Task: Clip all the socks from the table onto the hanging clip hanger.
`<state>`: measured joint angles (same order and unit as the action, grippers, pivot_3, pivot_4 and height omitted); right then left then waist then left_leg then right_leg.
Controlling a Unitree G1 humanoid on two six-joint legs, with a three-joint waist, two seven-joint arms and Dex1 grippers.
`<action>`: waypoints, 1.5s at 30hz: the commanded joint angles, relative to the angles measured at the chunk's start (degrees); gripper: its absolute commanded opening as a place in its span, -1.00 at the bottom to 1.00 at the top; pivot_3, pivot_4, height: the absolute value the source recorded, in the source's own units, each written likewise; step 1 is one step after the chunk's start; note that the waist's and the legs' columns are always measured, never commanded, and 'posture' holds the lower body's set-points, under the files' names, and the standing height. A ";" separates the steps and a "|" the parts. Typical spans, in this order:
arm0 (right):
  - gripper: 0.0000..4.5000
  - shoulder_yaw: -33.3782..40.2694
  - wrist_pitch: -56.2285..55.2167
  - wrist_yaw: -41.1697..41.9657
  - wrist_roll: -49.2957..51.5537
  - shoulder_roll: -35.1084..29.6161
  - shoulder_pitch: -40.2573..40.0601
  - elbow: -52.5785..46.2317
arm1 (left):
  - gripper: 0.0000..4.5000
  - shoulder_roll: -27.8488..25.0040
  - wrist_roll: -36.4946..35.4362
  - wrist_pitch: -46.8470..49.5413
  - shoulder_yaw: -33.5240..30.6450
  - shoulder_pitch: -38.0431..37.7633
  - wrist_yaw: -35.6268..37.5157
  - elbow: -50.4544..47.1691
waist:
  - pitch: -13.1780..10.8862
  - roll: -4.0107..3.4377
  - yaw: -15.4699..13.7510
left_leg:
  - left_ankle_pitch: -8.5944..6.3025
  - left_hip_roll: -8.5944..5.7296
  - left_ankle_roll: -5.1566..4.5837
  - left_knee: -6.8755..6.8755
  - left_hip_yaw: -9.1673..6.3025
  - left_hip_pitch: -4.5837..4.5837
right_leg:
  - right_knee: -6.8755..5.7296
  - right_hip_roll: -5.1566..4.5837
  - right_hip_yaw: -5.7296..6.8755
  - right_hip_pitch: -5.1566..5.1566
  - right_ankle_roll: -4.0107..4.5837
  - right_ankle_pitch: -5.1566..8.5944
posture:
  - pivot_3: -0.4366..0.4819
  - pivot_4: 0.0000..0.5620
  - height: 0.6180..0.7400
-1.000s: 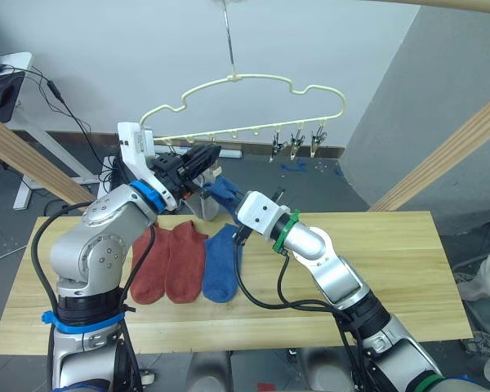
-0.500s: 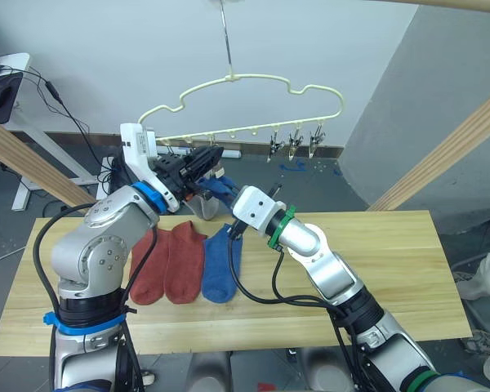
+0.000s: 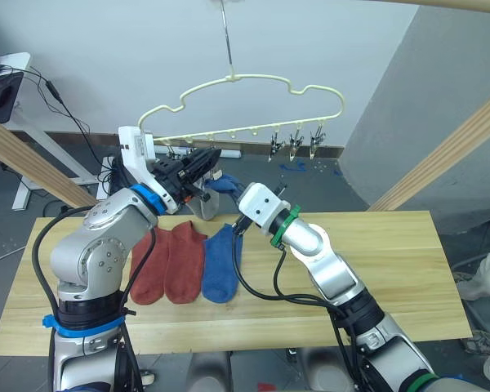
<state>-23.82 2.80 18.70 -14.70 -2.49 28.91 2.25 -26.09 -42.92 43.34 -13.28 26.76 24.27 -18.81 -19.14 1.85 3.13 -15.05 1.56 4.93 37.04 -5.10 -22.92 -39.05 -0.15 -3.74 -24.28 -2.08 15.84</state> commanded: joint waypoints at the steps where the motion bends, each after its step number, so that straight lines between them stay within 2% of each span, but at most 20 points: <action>1: -1.00 -0.10 -0.71 0.23 0.42 0.41 -0.77 -3.39 | -0.92 -0.26 -0.42 -1.17 -1.01 0.25 -0.02 -1.51 | 0.00 0.00 0.00 | 0.00 0.00 0.00 0.00 0.00 0.00 | 0.00 0.00 0.00 0.00 0.00 0.00 | -0.09 0.13 0.92; 27: -1.00 -0.42 -0.36 0.11 0.82 4.19 1.76 -2.92 | -0.92 0.21 -1.62 0.42 -0.74 -0.32 -1.64 -2.73 | 0.00 0.00 -0.03 | 0.00 0.00 0.00 0.01 -0.01 0.00 | -0.02 0.00 0.01 0.00 0.01 0.00 | -0.07 0.13 0.92; 29: -1.00 -0.33 -0.23 0.09 0.86 4.20 1.72 -2.97 | -0.60 0.37 -2.26 1.13 -1.29 -0.25 -2.19 -2.41 | 0.00 0.00 -0.03 | 0.00 0.00 0.00 0.01 -0.01 0.00 | -0.02 0.00 0.01 0.00 0.01 0.00 | -0.07 0.13 0.92; 30: -1.00 -0.32 -0.20 0.09 0.85 4.19 1.70 -3.00 | -0.52 0.14 -2.42 1.37 -1.30 -0.29 -2.07 -2.40 | 0.00 0.00 -0.02 | 0.00 0.00 0.00 0.01 -0.01 0.01 | -0.02 0.00 0.01 0.00 0.01 0.00 | -0.08 0.13 0.92; 33: -1.00 -0.26 -0.06 0.13 0.82 4.13 1.66 -3.07 | -0.11 -1.32 -2.58 1.90 -1.53 -1.21 -1.57 -3.08 | 0.00 0.00 0.01 | 0.00 0.00 0.00 0.01 0.00 0.00 | -0.02 -0.01 0.01 0.00 0.01 0.00 | -0.08 0.12 0.92; 38: -1.00 0.17 0.14 0.44 1.03 3.82 1.58 -2.95 | -0.11 -5.13 -3.47 2.16 -2.90 -3.48 0.45 -5.80 | 0.00 0.00 0.06 | 0.00 0.02 0.00 -0.01 -0.02 0.01 | -0.02 -0.01 0.01 -0.01 0.01 0.00 | -0.06 0.13 0.92; 42: -1.00 0.42 0.34 1.50 2.02 3.66 1.37 -2.92 | -0.11 -9.19 -0.80 -0.04 -1.95 -6.03 3.82 -7.97 | 0.00 0.00 0.02 | 0.00 0.01 0.00 0.00 -0.03 0.01 | -0.03 -0.01 0.01 -0.02 0.01 0.00 | -0.05 0.13 0.92; 45: -0.64 0.81 0.71 2.13 2.43 3.29 1.10 -3.10 | -0.09 -11.59 0.62 -1.28 -2.25 -7.78 5.63 -8.34 | 0.00 0.00 -0.06 | 0.00 0.01 0.00 -0.01 -0.02 0.01 | -0.03 -0.01 0.01 -0.02 0.01 0.00 | -0.03 0.14 0.92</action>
<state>-23.53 3.90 20.23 -13.47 0.60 30.01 1.17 -36.24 -43.21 43.97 -14.80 19.87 28.31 -24.85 -19.14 1.86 3.06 -15.05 1.57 4.93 37.04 -5.12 -22.91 -39.07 -0.15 -3.73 -24.30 -2.08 15.84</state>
